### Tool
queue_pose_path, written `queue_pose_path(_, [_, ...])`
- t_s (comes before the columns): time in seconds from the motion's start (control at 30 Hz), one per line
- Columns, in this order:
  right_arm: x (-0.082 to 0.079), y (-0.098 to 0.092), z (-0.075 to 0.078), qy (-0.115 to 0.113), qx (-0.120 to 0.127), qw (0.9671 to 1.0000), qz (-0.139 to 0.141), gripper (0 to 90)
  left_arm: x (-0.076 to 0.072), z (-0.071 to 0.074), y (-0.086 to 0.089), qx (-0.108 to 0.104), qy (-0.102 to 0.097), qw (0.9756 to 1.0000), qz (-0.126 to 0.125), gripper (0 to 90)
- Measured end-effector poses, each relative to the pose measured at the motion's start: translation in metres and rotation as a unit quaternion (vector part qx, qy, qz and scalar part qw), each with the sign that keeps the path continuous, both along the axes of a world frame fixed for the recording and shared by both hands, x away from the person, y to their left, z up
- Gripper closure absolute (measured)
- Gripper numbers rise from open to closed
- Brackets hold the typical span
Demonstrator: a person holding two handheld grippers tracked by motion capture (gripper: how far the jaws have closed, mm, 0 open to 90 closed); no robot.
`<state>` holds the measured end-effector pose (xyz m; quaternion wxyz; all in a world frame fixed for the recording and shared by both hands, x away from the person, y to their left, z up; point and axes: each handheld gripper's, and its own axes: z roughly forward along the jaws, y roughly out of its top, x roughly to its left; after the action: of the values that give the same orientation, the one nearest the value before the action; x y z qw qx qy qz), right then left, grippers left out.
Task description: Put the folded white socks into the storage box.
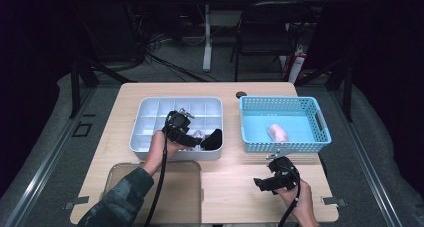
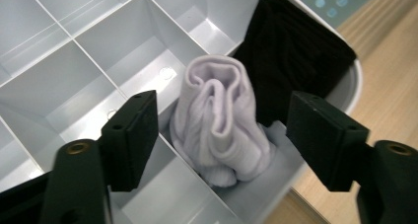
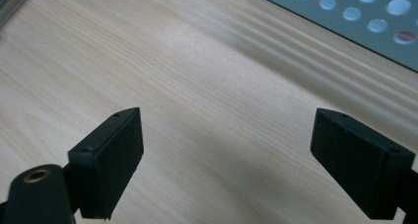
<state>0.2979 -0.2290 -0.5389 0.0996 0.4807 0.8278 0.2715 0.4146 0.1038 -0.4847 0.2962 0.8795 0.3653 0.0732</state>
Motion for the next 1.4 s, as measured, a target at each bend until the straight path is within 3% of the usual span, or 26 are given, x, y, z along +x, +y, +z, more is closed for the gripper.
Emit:
queue_pose_path(0.47, [0.0,0.0,0.0,-0.001,0.001,1.0,0.003,3.4,-0.041,0.006,0.006,-0.01,-0.038,0.999,-0.024,7.8])
queue_pose_path(0.53, [0.001,0.0,0.0,-0.002,0.0,1.0,0.003,2.5,-0.046,0.005,0.006,-0.007,-0.028,0.9989,-0.036,3.7])
queue_pose_path(0.67, [0.001,-0.001,0.0,-0.002,-0.001,1.0,0.004,1.5,-0.055,0.002,0.008,-0.003,-0.029,0.9985,-0.047,0.2])
queue_pose_path(0.9, [0.0,-0.002,0.001,-0.004,-0.003,1.0,0.002,1.6,-0.072,0.001,0.012,-0.01,-0.043,0.9971,-0.062,0.2])
queue_pose_path(0.97, [0.0,-0.004,0.001,-0.005,-0.011,0.9999,0.002,1.7,-0.078,-0.001,0.011,-0.018,-0.046,0.9954,-0.082,0.2])
queue_pose_path(1.0, [0.0,-0.005,0.001,-0.004,-0.002,1.0,0.001,1.8,-0.086,-0.005,0.009,-0.024,-0.053,0.9941,-0.092,0.2])
queue_pose_path(1.2, [0.0,-0.008,0.001,-0.002,-0.005,1.0,-0.001,1.9,-0.102,-0.016,0.004,-0.025,-0.053,0.991,-0.121,0.2])
queue_pose_path(1.4, [0.0,-0.007,0.001,0.004,-0.008,0.9999,0.005,1.9,-0.117,-0.033,-0.001,0.001,-0.049,0.9903,-0.13,0.3])
